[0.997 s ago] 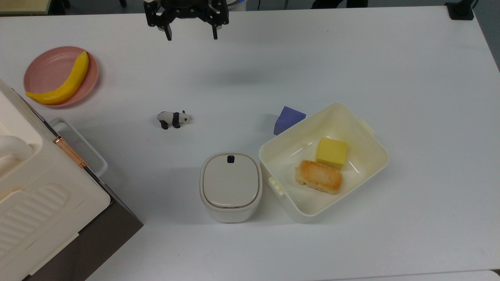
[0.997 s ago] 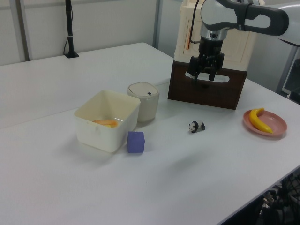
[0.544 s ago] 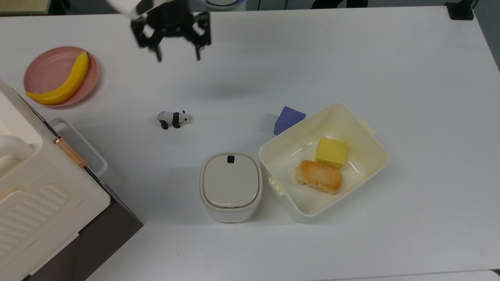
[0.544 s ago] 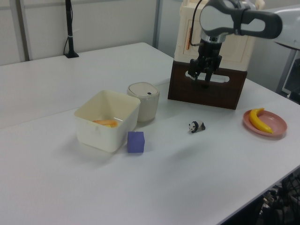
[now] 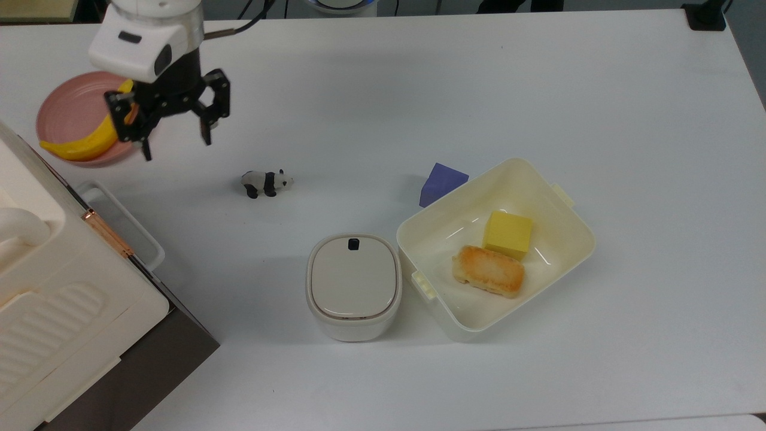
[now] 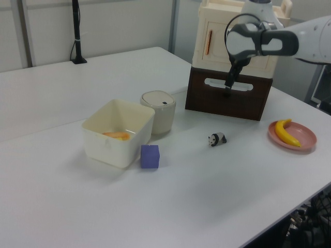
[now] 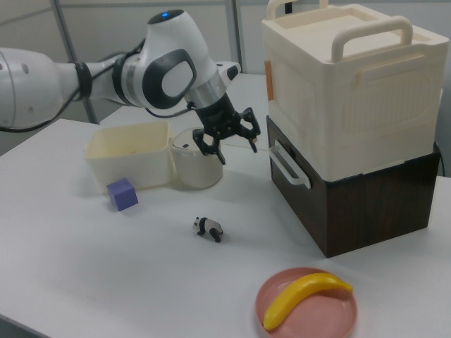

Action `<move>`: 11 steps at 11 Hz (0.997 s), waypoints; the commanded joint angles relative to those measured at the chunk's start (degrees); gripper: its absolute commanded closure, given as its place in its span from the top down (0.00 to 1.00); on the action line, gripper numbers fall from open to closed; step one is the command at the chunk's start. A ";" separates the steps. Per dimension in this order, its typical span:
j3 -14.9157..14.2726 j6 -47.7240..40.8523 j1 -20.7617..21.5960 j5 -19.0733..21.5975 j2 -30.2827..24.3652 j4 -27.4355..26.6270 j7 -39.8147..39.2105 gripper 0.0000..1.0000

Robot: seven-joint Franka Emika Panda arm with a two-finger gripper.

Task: Slide the drawer open
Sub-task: 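Move the open gripper toward the drawer handle of the brown unit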

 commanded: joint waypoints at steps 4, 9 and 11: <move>-4.39 13.64 0.80 -4.76 8.66 0.30 -6.50 0.82; -5.88 15.15 0.80 -4.06 11.84 1.70 -5.71 0.81; -6.59 15.15 0.98 -3.80 11.40 3.45 -5.63 0.79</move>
